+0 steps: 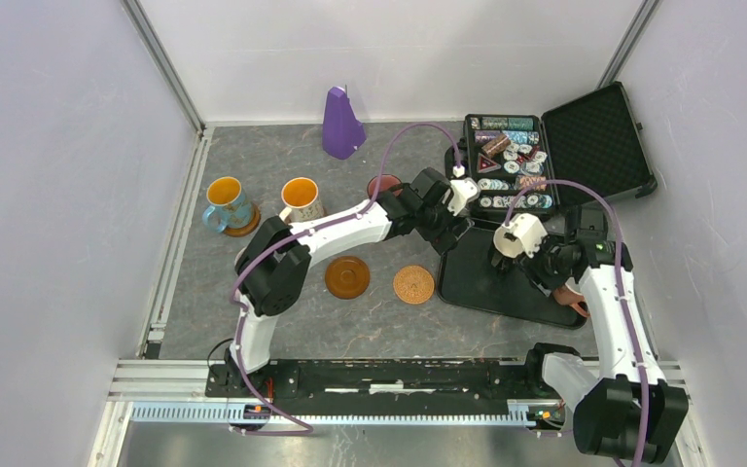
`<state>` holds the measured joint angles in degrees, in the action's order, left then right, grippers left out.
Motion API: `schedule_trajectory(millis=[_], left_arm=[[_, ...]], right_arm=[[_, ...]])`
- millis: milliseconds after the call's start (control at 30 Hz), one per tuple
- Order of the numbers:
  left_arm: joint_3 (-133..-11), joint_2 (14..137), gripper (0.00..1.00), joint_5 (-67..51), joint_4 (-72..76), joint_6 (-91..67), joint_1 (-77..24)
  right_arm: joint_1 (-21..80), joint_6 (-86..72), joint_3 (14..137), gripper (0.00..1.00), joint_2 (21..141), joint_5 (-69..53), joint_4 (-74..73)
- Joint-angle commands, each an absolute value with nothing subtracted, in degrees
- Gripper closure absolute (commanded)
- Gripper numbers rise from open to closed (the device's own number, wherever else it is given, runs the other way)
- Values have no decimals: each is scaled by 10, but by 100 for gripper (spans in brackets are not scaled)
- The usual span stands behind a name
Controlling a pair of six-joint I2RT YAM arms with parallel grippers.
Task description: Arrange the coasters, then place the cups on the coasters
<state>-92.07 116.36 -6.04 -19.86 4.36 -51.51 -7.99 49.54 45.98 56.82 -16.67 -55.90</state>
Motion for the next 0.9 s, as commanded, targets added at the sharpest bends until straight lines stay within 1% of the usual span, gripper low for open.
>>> schedule_trajectory(millis=[0,133,267,500,633,867], left_arm=[[-916,1104,6,-96,-187,19,-533],[-921,1096,6,-90,-187,-31,-570],[-944,1104,5,-63,-187,-69,-622],[-1026,1173,3,16,-221,-118,-693],[-1060,1205,2,104,-235,-139,-708],[-1096,1250,2,186,-248,-189,-714]], right_arm=[[-81,458,470,49,560,-164,-522],[-85,410,507,48,569,-144,-503],[-109,363,561,47,595,-152,-483],[-196,340,645,45,657,-207,-468],[-241,351,665,44,665,-232,-469],[-262,337,646,43,643,-234,-443]])
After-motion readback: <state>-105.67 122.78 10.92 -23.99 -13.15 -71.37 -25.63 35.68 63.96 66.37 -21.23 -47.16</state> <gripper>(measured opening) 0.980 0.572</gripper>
